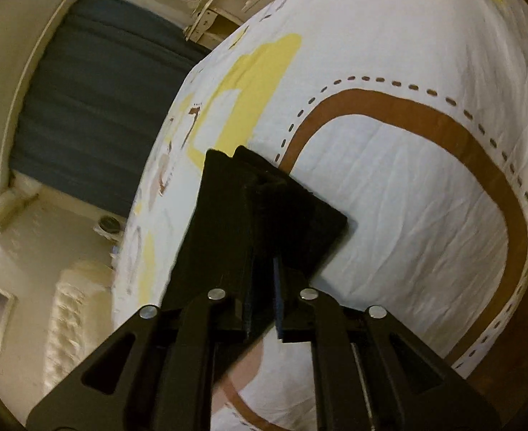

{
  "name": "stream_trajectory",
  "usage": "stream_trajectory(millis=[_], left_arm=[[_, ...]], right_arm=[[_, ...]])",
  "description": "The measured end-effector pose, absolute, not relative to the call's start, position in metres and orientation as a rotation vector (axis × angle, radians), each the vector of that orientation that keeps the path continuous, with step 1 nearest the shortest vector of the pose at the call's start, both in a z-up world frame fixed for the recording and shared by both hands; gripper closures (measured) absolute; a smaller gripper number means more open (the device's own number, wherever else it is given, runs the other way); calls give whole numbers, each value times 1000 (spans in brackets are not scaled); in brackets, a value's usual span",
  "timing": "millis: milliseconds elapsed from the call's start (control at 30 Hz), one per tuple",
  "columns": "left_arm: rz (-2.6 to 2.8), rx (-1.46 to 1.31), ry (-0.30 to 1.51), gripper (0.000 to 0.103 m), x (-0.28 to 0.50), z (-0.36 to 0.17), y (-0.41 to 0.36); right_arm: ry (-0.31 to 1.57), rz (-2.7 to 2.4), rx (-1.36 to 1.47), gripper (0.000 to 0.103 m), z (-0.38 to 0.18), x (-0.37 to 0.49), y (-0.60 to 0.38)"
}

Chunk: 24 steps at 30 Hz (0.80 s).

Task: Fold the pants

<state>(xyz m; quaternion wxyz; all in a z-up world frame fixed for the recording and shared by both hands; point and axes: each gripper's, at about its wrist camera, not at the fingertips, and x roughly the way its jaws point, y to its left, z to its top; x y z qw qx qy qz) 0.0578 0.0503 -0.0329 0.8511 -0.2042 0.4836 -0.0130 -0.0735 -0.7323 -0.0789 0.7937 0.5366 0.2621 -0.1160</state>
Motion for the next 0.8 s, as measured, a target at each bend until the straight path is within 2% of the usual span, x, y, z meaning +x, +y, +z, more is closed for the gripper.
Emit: stream_trajectory(millis=[33, 100, 133, 167, 200, 233, 400, 800], left_arm=[[-26, -429, 1017, 24, 57, -33, 50], [-23, -421, 1015, 24, 56, -32, 48], [-23, -418, 1014, 24, 56, -32, 47], [-23, -414, 1013, 24, 56, -33, 46], [-20, -408, 1014, 24, 56, -33, 45], [-18, -403, 1016, 24, 55, -34, 45], [-16, -382, 1019, 24, 54, -36, 41], [-20, -359, 1014, 24, 53, -38, 42]], right_arm=[[535, -238, 1183, 70, -78, -74, -735], [512, -228, 1215, 61, -78, -72, -739], [524, -223, 1212, 61, -77, -68, -739], [544, -229, 1194, 62, -76, -65, -739], [571, -238, 1160, 76, -75, -60, -738], [586, -240, 1140, 98, -74, -59, -737], [583, -293, 1046, 98, -67, -74, -734], [574, -282, 1097, 99, -94, -80, -737]])
